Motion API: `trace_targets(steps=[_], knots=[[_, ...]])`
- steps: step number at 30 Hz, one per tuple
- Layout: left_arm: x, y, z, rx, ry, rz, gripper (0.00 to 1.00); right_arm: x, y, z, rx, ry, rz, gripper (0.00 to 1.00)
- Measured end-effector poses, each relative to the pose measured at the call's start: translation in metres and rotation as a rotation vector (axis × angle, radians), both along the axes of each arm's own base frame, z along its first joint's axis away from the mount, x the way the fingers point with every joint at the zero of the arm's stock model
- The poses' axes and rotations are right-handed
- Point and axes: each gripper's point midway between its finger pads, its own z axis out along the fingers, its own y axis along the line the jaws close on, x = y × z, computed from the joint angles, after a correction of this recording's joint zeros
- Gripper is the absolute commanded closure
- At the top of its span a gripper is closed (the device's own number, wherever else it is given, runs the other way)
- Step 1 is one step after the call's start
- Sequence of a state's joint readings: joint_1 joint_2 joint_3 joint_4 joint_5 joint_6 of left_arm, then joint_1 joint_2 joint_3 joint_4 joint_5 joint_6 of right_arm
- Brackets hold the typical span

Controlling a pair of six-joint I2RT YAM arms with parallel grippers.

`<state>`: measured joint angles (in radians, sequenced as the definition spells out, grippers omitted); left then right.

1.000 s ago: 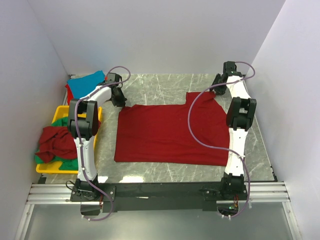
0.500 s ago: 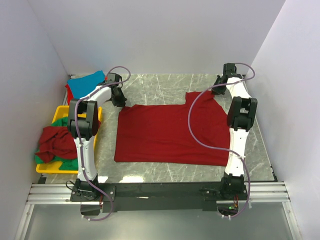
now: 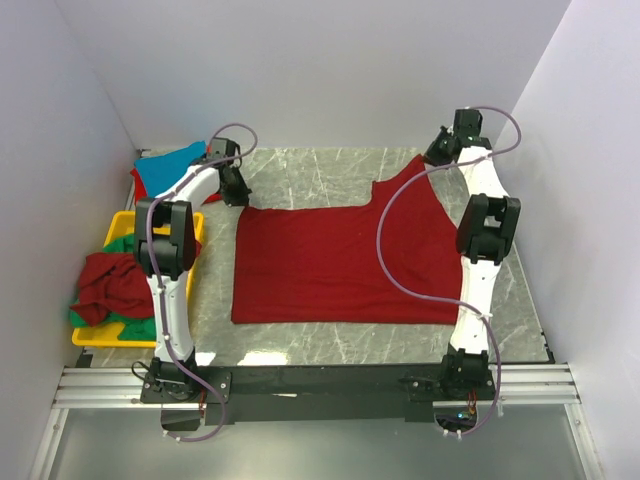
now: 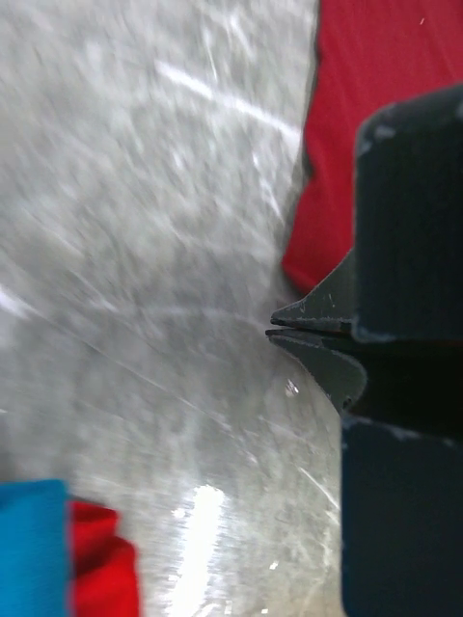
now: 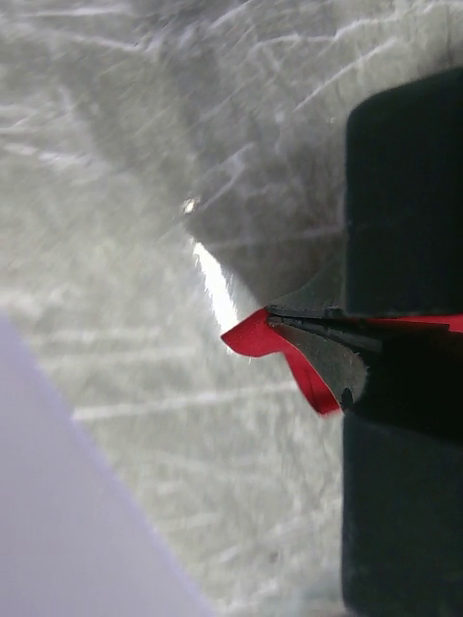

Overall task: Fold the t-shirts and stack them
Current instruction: Fold the tshirt

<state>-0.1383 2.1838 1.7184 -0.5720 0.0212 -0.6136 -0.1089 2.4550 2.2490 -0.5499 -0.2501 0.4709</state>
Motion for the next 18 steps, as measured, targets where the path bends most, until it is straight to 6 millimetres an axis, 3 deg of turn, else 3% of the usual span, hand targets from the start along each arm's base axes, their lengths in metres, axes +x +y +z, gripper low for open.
trace_targets(steps=[11, 18], knots=[[0.041, 0.002, 0.039, -0.105, -0.127, 0.014, 0.99, 0.023, 0.003, 0.052, 0.047, -0.145, -0.024, 1.00], [0.047, 0.002, 0.042, -0.149, -0.174, -0.003, 0.99, 0.018, 0.007, 0.071, 0.066, -0.178, -0.009, 1.00]])
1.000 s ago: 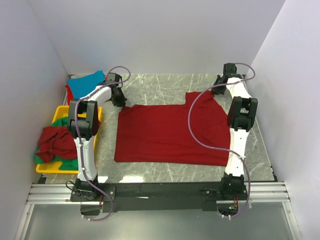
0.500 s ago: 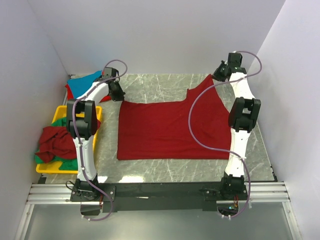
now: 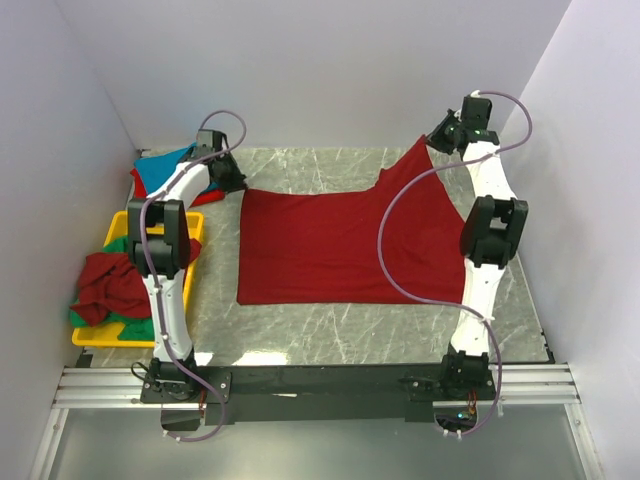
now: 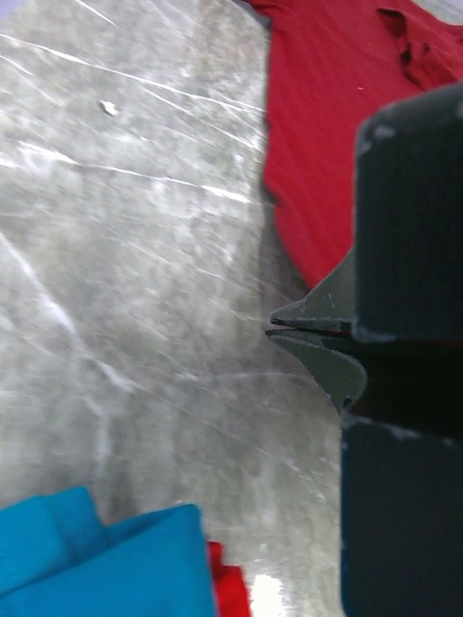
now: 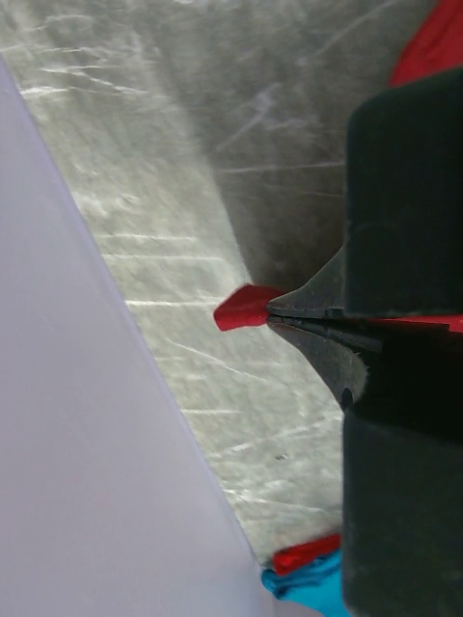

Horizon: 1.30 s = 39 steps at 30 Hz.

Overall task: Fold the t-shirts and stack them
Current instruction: Fold the tshirt

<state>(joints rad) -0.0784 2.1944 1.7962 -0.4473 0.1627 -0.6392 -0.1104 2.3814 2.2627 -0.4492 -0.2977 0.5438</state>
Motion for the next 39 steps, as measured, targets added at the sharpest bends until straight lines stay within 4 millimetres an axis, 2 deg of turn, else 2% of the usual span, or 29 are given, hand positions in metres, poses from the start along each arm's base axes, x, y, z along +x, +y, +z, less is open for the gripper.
trace_targets(steps=[7, 11, 13, 17, 23, 27, 33, 39], knots=[[-0.033, -0.005, -0.013, -0.033, 0.043, -0.050, 0.99, -0.045, 0.002, 0.048, -0.020, -0.037, 0.025, 1.00], [-0.050, -0.004, -0.012, -0.027, 0.058, -0.062, 0.99, -0.078, 0.003, 0.075, -0.043, -0.070, 0.034, 1.00], [-0.054, -0.002, -0.009, -0.018, 0.053, -0.062, 0.99, -0.093, 0.003, 0.080, -0.055, -0.073, 0.038, 1.00], [-0.065, 0.001, -0.002, -0.001, 0.046, -0.062, 0.99, -0.123, 0.004, 0.066, -0.072, -0.030, 0.041, 1.00], [-0.087, 0.011, -0.005, 0.040, 0.071, -0.034, 0.99, -0.170, 0.005, 0.011, -0.078, 0.107, 0.036, 1.00], [-0.109, 0.015, -0.011, 0.052, 0.102, -0.027, 0.99, -0.194, 0.005, -0.009, -0.083, 0.161, 0.028, 1.00], [-0.134, 0.018, -0.020, 0.058, 0.137, -0.023, 0.99, -0.216, 0.000, -0.009, -0.108, 0.169, -0.002, 1.00], [-0.145, 0.018, -0.011, 0.061, 0.121, -0.024, 0.99, -0.232, -0.003, 0.009, -0.128, 0.131, -0.027, 1.00]])
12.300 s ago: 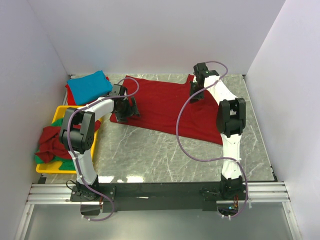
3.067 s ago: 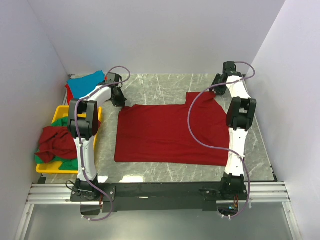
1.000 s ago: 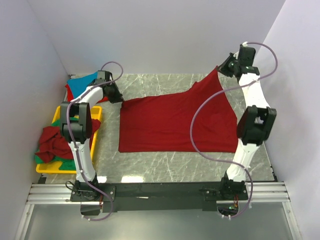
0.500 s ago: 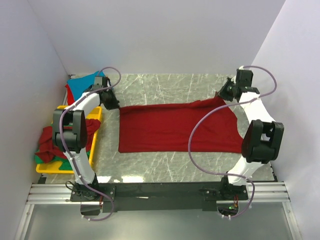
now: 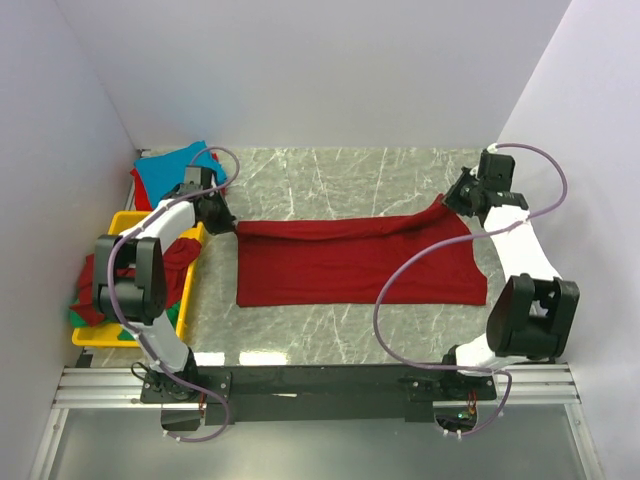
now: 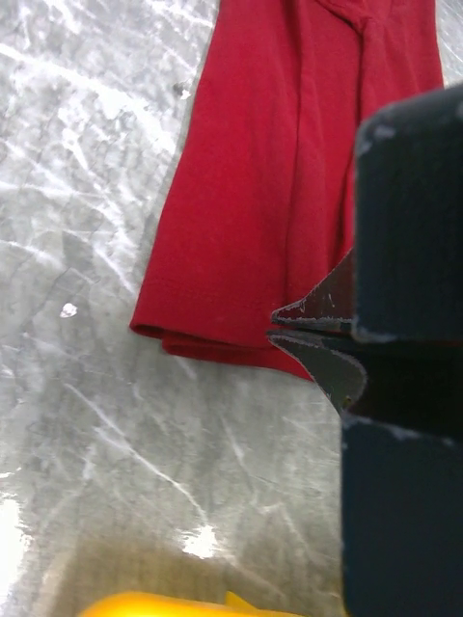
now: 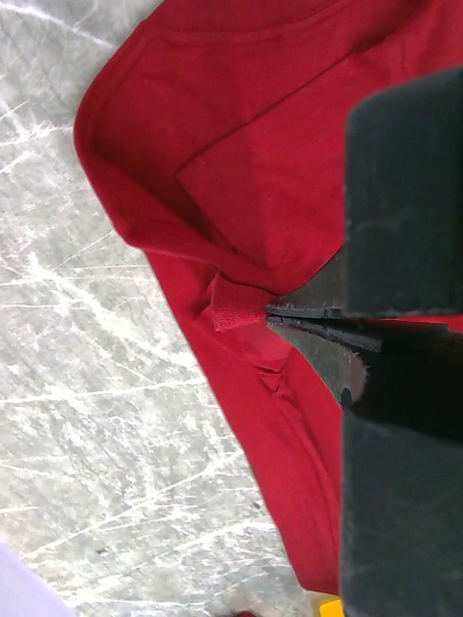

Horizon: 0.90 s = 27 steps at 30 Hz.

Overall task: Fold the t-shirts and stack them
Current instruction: Fold the tshirt

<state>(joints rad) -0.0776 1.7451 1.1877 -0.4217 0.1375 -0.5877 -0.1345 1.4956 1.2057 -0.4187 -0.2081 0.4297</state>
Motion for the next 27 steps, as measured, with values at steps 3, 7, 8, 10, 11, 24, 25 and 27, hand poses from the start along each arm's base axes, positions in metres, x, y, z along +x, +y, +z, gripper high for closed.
trace_targets(steps=[3, 7, 8, 10, 11, 24, 25, 27], knots=[[-0.002, 0.000, 0.006, 0.003, -0.014, 0.000, 0.99, -0.009, 0.000, 0.004, -0.006, -0.011, -0.006, 1.00], [-0.006, -0.001, 0.002, 0.006, -0.007, -0.003, 0.99, -0.025, 0.000, 0.000, -0.007, 0.009, -0.011, 1.00], [-0.008, -0.001, 0.000, 0.010, 0.000, -0.003, 0.99, -0.028, 0.001, -0.002, -0.008, 0.013, -0.011, 1.00], [-0.012, -0.001, -0.004, 0.015, 0.014, -0.004, 0.99, -0.035, 0.000, -0.008, -0.009, 0.029, -0.016, 1.00], [-0.014, -0.001, -0.006, 0.018, 0.019, -0.003, 0.99, -0.039, 0.001, -0.010, -0.008, 0.038, -0.016, 1.00], [-0.024, 0.003, -0.012, 0.033, 0.044, 0.042, 0.99, -0.066, -0.007, -0.022, -0.040, 0.085, -0.063, 1.00], [-0.026, 0.004, -0.012, 0.033, 0.045, 0.045, 0.99, -0.067, -0.009, -0.021, -0.046, 0.083, -0.071, 1.00], [-0.027, 0.004, -0.012, 0.034, 0.045, 0.051, 1.00, -0.068, -0.013, -0.020, -0.053, 0.078, -0.084, 1.00]])
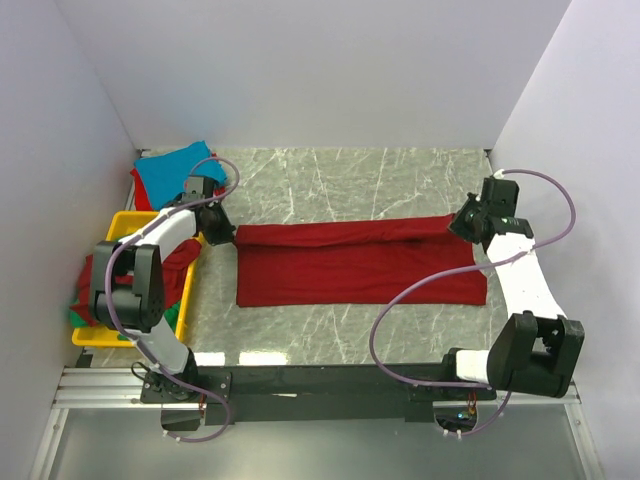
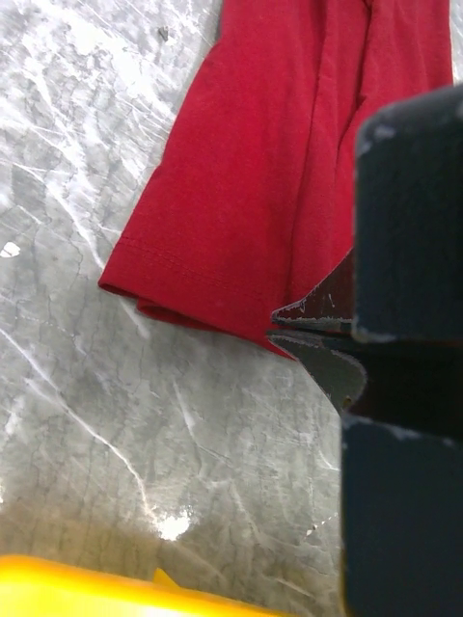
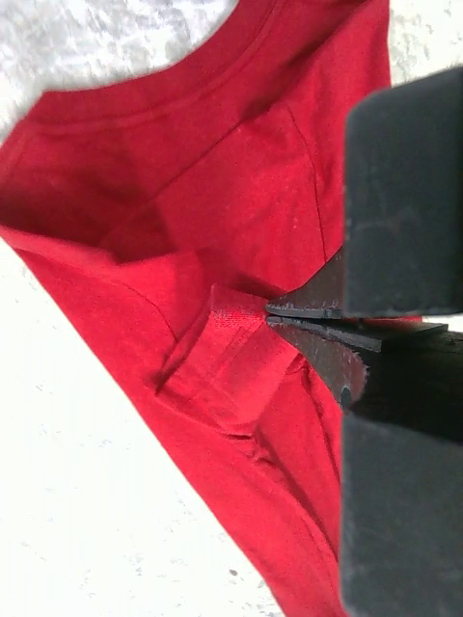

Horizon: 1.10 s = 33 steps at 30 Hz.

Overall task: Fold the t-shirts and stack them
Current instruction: Fold the tshirt

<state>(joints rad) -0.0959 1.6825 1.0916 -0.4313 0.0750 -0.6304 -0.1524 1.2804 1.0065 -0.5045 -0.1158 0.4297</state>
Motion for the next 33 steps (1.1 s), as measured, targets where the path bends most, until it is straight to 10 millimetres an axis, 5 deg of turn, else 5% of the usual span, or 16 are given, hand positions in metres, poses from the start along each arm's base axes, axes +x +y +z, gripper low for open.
trace_targets(steps=[10, 14, 18, 24, 28, 33], knots=[[-0.006, 0.001, -0.005, 0.002, 0.017, 0.014, 0.95, -0.016, -0.014, -0.017, -0.033, 0.060, -0.060, 1.00], [-0.013, 0.001, -0.011, -0.004, 0.040, 0.013, 0.61, -0.028, -0.017, -0.031, -0.039, 0.119, -0.092, 0.99], [-0.025, 0.001, -0.012, -0.007, 0.067, 0.018, 0.45, -0.045, -0.019, -0.046, -0.042, 0.203, -0.124, 0.64], [-0.027, 0.002, 0.007, -0.008, 0.052, 0.025, 0.36, -0.062, -0.020, -0.054, -0.066, 0.281, -0.137, 0.52], [-0.001, -0.006, 0.025, -0.002, 0.010, 0.008, 0.35, -0.049, -0.013, -0.049, -0.046, 0.254, -0.085, 0.52], [0.051, -0.037, 0.038, -0.022, -0.062, -0.056, 0.35, 0.010, 0.004, -0.049, 0.030, 0.205, 0.026, 0.52]])
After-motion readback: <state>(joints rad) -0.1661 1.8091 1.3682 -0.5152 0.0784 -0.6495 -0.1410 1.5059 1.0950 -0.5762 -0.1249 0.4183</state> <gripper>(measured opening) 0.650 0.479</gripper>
